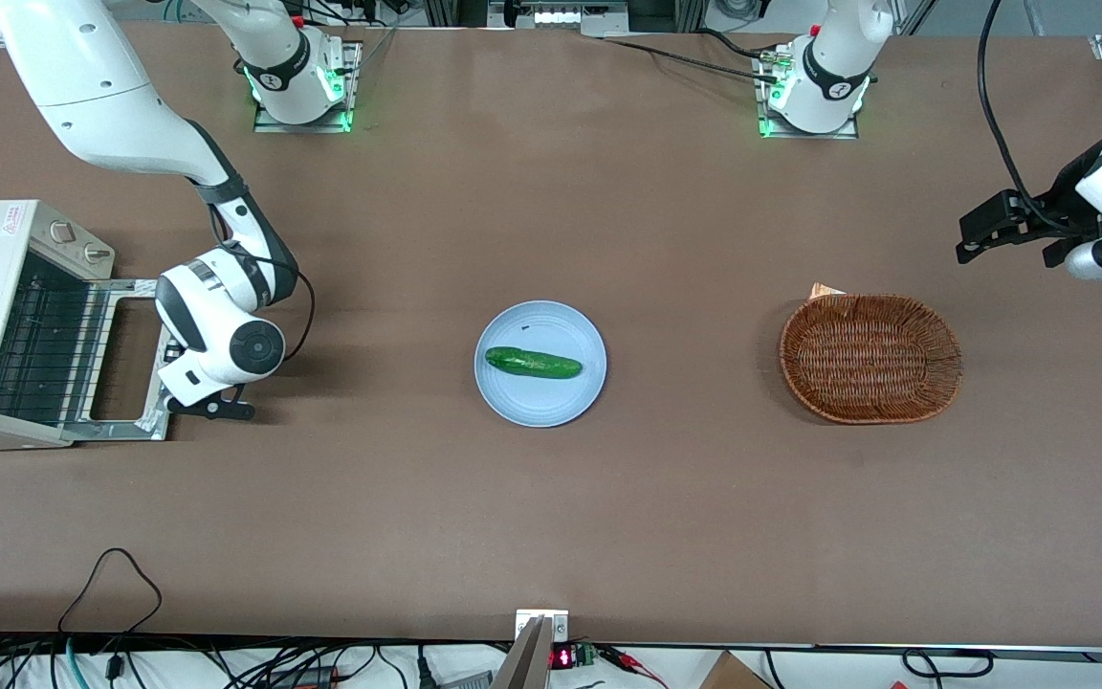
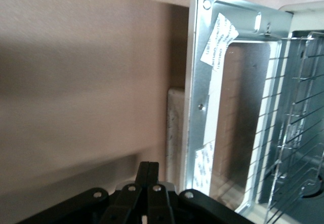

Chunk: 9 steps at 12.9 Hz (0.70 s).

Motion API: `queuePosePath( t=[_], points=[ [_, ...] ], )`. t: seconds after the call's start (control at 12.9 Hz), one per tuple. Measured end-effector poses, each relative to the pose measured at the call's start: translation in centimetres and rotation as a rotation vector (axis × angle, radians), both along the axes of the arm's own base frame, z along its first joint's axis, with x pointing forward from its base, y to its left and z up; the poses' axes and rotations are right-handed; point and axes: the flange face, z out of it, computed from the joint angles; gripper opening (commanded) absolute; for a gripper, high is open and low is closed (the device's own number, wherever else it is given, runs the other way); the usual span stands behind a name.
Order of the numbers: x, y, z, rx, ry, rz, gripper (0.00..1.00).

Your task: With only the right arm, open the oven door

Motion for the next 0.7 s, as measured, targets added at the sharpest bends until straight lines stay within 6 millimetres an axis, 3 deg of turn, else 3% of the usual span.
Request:
queuePosePath(
  t=[0.08,0.15,0.46,0.7],
  points=[
    [0.3,0.3,0.5,0.028,0.005,-0.012,0.83],
    [0.5,0.6,1.2,0.062,0.014,-0.023,1.0],
    [1.2,1.0,6.6,0.187,0.028,-0.098,1.0],
    [1.1,1.6,12.4,0.325,0.054,-0.175,1.0]
  ],
)
